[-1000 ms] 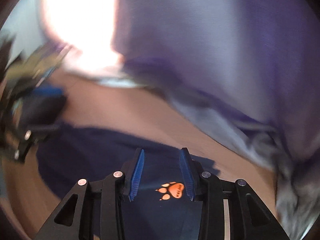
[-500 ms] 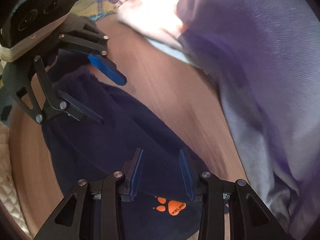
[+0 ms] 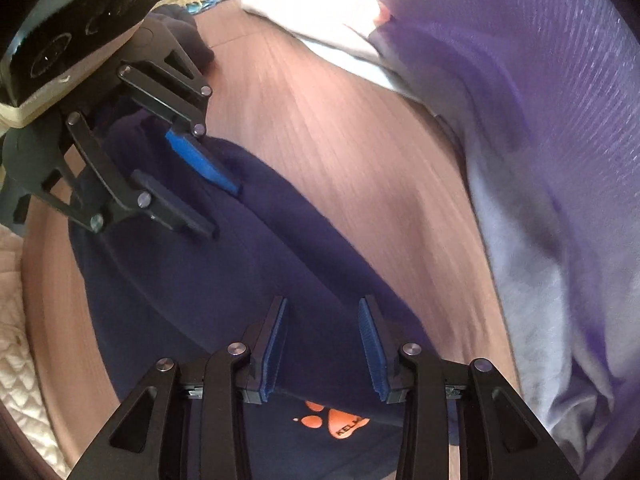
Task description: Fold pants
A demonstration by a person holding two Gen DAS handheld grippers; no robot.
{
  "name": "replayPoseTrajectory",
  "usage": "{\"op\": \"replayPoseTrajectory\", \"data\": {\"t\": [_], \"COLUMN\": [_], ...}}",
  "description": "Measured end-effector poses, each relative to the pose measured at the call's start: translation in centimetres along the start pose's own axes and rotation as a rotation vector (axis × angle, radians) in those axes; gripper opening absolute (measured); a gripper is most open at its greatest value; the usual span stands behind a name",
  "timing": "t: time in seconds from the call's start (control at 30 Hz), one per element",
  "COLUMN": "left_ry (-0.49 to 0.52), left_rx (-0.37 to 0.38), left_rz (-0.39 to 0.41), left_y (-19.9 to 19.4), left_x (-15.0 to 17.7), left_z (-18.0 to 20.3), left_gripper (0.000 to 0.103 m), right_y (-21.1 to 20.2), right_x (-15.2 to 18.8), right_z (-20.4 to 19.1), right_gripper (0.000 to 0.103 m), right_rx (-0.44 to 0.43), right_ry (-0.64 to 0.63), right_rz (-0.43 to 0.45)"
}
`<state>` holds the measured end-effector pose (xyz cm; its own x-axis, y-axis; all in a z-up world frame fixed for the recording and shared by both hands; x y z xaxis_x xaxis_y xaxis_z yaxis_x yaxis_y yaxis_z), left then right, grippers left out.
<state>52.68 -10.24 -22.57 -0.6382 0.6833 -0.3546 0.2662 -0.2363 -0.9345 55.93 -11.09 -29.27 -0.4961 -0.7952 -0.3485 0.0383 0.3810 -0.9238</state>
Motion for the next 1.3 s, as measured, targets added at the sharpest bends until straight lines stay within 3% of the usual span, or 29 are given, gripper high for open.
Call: {"op": "replayPoseTrajectory", "data": {"t": [0.07, 0.13, 0.33, 0.57, 0.87, 1.07, 1.13, 1.2, 1.3], "left_ry": [0.004, -0.002, -0.012, -0.065, -0.118, -0.146, -0.157, -0.175, -0.185], "left_rx": [-0.001, 0.008, -0.023, -0.079, -0.143, -0.151, -0.156, -0.161, -0.181], "left_rz": [0.006, 0.011, 0.047, 0.073, 0.012, -0.006, -0.004, -0.007, -0.007], "left_y": [-0.1, -0.4, -1.5, -2.2, 1.1, 2.0, 2.0, 2.1, 2.3], "left_x": [0.1, 0.1, 0.0, -1.0, -1.1, -0.6, -0.5, -0.5, -0.7], "left_z": [0.1, 0.2, -0.1, -1.9, -4.1, -5.0, -5.3, -5.6, -5.7], "left_gripper": [0.006, 0.005, 0.005, 0.005, 0.006, 0.006, 0.006, 0.006, 0.006], "right_y": [0.2, 0.6, 1.2, -2.1, -1.1, -1.8, -3.6, -6.1, -8.5], "right_x": [0.1, 0.6, 0.6, -0.2, -2.1, -2.3, -1.7, -0.2, 3.1], "right_z": [0.0, 0.2, 0.6, 0.7, 2.9, 3.4, 3.7, 4.7, 5.1], "right_gripper": [0.035, 0.025, 0.009, 0.006, 0.006, 0.008, 0.016, 0.026, 0.026], "right_rx": [-0.001, -0.004, 0.020, 0.096, 0.168, 0.228, 0.269, 0.378, 0.452], "right_ry": [-0.002, 0.008, 0.029, 0.061, 0.105, 0.149, 0.207, 0.317, 0.513], "right_rz": [-0.007, -0.013, -0.021, 0.091, 0.105, 0.179, 0.247, 0.320, 0.417]}}
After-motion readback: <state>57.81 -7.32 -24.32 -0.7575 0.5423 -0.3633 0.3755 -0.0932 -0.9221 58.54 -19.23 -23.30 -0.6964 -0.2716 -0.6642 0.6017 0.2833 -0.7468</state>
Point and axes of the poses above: each gripper's, at about its wrist camera, not at the fingertips, and y roughly the way its jaws point, z to its right, x to its underside, the point moved 10 cm from there along y, roughly the way its jaws point, and after that the axes turned 13 degrees about -x, right-handed, at the moved point
